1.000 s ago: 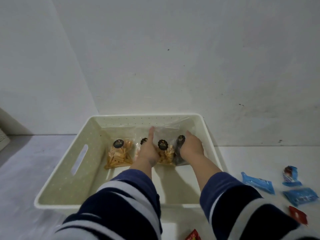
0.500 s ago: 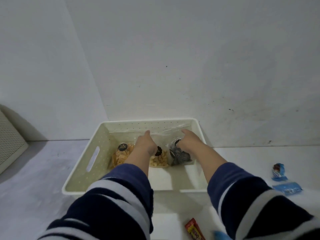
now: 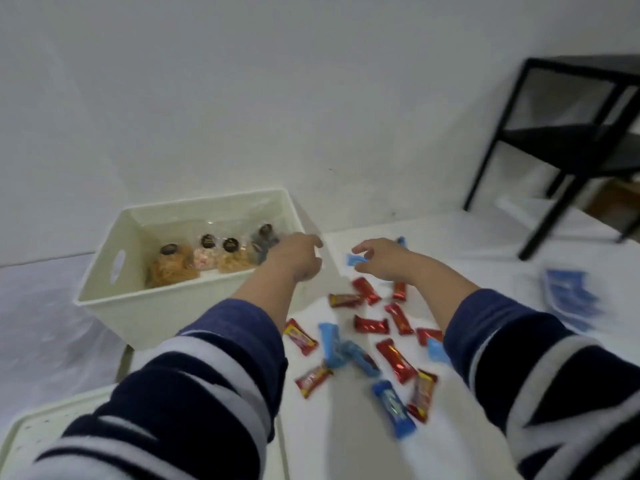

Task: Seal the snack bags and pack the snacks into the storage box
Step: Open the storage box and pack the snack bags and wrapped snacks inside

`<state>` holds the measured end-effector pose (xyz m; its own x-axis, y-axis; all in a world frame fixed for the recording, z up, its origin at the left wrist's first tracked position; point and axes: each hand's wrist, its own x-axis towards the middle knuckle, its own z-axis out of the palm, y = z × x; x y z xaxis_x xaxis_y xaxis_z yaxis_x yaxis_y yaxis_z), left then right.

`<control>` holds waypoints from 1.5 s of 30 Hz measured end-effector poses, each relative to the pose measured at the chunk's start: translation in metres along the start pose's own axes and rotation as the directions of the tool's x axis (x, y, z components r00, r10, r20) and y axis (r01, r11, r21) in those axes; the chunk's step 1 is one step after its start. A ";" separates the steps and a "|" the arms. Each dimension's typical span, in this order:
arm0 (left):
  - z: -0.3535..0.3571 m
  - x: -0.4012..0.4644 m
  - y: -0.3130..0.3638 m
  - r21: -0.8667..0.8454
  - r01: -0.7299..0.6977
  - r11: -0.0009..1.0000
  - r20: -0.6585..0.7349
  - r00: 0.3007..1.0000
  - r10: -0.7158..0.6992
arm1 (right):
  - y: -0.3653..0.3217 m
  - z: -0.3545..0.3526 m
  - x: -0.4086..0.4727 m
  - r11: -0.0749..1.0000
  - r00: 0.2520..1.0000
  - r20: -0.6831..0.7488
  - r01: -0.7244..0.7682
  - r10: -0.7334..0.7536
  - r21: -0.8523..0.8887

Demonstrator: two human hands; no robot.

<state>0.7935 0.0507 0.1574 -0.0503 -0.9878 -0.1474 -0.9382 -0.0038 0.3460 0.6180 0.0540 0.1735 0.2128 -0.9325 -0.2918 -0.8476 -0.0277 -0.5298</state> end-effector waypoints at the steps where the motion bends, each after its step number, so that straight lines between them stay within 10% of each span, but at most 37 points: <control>1: 0.009 -0.003 0.015 0.002 -0.047 0.999 0.003 0.999 0.047 | 0.022 -0.003 -0.014 0.999 0.999 -0.001 -0.044 0.044 -0.021; 16: 0.150 -0.042 0.218 -0.181 -0.154 0.971 0.232 0.953 0.195 | 0.295 -0.090 -0.151 0.902 0.891 -0.143 -0.421 0.432 0.099; 29: 0.262 0.014 0.348 -0.220 -0.073 0.973 0.313 0.939 0.141 | 0.470 -0.141 -0.086 0.847 0.888 -0.176 -0.321 0.425 0.425; 38: 0.281 0.028 0.352 0.126 -0.129 0.984 0.297 0.951 0.086 | 0.501 -0.137 -0.027 0.453 0.858 0.007 -0.278 0.513 0.847; 45: 0.298 0.040 0.373 -0.020 0.088 0.996 0.282 0.956 -0.079 | 0.513 -0.181 -0.033 0.449 0.834 -0.058 -0.235 0.548 0.862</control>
<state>0.3395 0.0564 0.0046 -0.0706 -0.9005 -0.4291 -0.9320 -0.0937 0.3500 0.0882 0.0057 0.0550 -0.3154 -0.8140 -0.4877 -0.0122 0.5174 -0.8557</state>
